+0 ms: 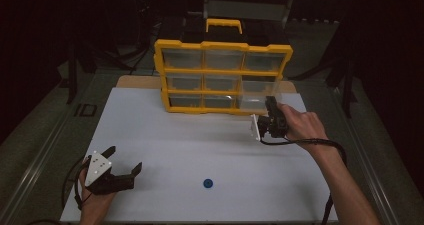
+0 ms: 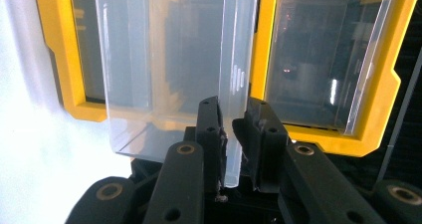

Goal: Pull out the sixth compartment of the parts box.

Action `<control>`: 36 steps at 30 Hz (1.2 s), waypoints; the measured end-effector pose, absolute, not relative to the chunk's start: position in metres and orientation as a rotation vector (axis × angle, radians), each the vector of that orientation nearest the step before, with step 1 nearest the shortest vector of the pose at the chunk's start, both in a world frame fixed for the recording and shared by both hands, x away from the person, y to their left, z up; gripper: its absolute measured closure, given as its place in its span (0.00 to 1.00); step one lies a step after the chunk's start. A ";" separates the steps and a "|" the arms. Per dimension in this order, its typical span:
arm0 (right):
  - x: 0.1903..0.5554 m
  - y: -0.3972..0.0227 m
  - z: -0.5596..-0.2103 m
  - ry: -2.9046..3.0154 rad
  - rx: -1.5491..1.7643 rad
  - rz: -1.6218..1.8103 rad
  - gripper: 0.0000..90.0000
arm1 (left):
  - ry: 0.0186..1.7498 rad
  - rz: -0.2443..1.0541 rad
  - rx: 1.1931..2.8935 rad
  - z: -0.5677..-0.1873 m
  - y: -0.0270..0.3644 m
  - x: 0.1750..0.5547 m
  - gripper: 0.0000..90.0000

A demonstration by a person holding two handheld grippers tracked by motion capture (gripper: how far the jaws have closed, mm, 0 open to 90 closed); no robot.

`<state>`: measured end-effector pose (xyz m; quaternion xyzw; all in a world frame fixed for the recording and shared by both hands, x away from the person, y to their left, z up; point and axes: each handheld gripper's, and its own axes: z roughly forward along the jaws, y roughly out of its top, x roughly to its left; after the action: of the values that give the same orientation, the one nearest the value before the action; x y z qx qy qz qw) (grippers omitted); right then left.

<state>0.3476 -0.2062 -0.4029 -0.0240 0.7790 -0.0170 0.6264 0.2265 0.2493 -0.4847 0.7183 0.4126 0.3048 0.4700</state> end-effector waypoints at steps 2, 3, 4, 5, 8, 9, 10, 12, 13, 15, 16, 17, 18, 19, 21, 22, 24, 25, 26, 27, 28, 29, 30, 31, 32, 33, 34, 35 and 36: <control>0.347 -0.206 -0.403 1.787 -0.048 -0.033 0.86 | 1.011 0.747 1.759 -0.485 0.249 0.226 0.00; 0.347 -0.206 -0.403 1.787 -0.047 -0.036 0.86 | 1.012 0.747 1.757 -0.485 0.249 0.226 0.00; 0.346 -0.206 -0.403 1.786 -0.047 -0.035 0.86 | 1.013 0.746 1.757 -0.485 0.250 0.226 0.00; 0.346 -0.207 -0.403 1.785 -0.054 -0.038 0.86 | 1.013 0.745 1.756 -0.485 0.250 0.226 0.00; 0.345 -0.208 -0.404 1.786 -0.048 -0.033 0.86 | 1.014 0.745 1.759 -0.485 0.250 0.227 0.00; 0.345 -0.208 -0.404 1.788 -0.049 -0.032 0.86 | 1.012 0.746 1.760 -0.485 0.250 0.227 0.00; 0.345 -0.208 -0.404 1.791 -0.049 -0.035 0.86 | 1.010 0.746 1.759 -0.485 0.249 0.226 0.00; 0.345 -0.208 -0.405 1.788 -0.054 -0.036 0.85 | 1.011 0.746 1.759 -0.485 0.249 0.226 0.00; 0.345 -0.208 -0.405 1.790 -0.053 -0.031 0.85 | 1.012 0.746 1.758 -0.485 0.250 0.226 0.00; 0.345 -0.208 -0.406 1.794 -0.053 -0.029 0.84 | 1.013 0.746 1.759 -0.485 0.250 0.227 0.00; 0.345 -0.208 -0.406 1.794 -0.055 -0.031 0.84 | 1.013 0.746 1.759 -0.485 0.250 0.227 0.00; 0.344 -0.208 -0.407 1.790 -0.056 -0.030 0.82 | 1.012 0.746 1.759 -0.485 0.250 0.227 0.00; 0.344 -0.208 -0.407 1.791 -0.050 -0.027 0.81 | 1.012 0.747 1.760 -0.485 0.250 0.227 0.00; 0.344 -0.208 -0.407 1.792 -0.039 -0.019 0.79 | 1.012 0.747 1.760 -0.485 0.250 0.227 0.00; 0.344 -0.209 -0.406 1.788 -0.031 -0.008 0.77 | 1.012 0.747 1.759 -0.485 0.250 0.226 0.00; 0.344 -0.209 -0.405 1.785 -0.033 -0.006 0.75 | 1.013 0.747 1.759 -0.485 0.250 0.226 0.00; 0.343 -0.209 -0.404 1.787 -0.016 0.014 0.72 | 1.014 0.747 1.759 -0.485 0.250 0.226 0.00; 0.342 -0.209 -0.404 1.790 -0.009 0.019 0.70 | 1.013 0.747 1.759 -0.485 0.250 0.226 0.00; 0.342 -0.209 -0.404 1.787 -0.020 0.021 0.68 | 1.013 0.748 1.760 -0.485 0.250 0.226 0.00; 0.342 -0.209 -0.404 1.787 -0.020 0.021 0.68 | 1.013 0.748 1.760 -0.485 0.250 0.226 0.00; 0.341 -0.209 -0.404 1.788 -0.017 0.026 0.66 | 1.012 0.748 1.760 -0.485 0.249 0.226 0.00; 0.340 -0.208 -0.406 1.792 -0.009 0.042 0.61 | 1.012 0.747 1.758 -0.485 0.250 0.226 0.00; 0.339 -0.207 -0.407 1.803 -0.002 0.053 0.57 | 1.013 0.746 1.757 -0.485 0.250 0.226 0.00; 0.339 -0.207 -0.407 1.803 -0.002 0.053 0.57 | 1.012 0.746 1.758 -0.485 0.250 0.226 0.00; 0.338 -0.206 -0.408 1.808 0.004 0.066 0.53 | 1.014 0.746 1.757 -0.485 0.250 0.226 0.00; 0.338 -0.206 -0.408 1.808 0.004 0.066 0.53 | 1.015 0.746 1.757 -0.485 0.250 0.226 0.00; 0.337 -0.205 -0.408 1.814 0.014 0.078 0.51 | 1.014 0.746 1.757 -0.485 0.251 0.226 0.00; 0.337 -0.204 -0.409 1.811 0.018 0.088 0.49 | 1.014 0.746 1.757 -0.485 0.251 0.226 0.00; 0.336 -0.203 -0.410 1.816 0.026 0.101 0.46 | 1.014 0.746 1.757 -0.485 0.251 0.226 0.00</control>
<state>0.3361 -0.2034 -0.4095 0.0111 0.7879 0.0437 0.6141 0.2258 0.2511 -0.4846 0.7171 0.4139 0.3044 0.4709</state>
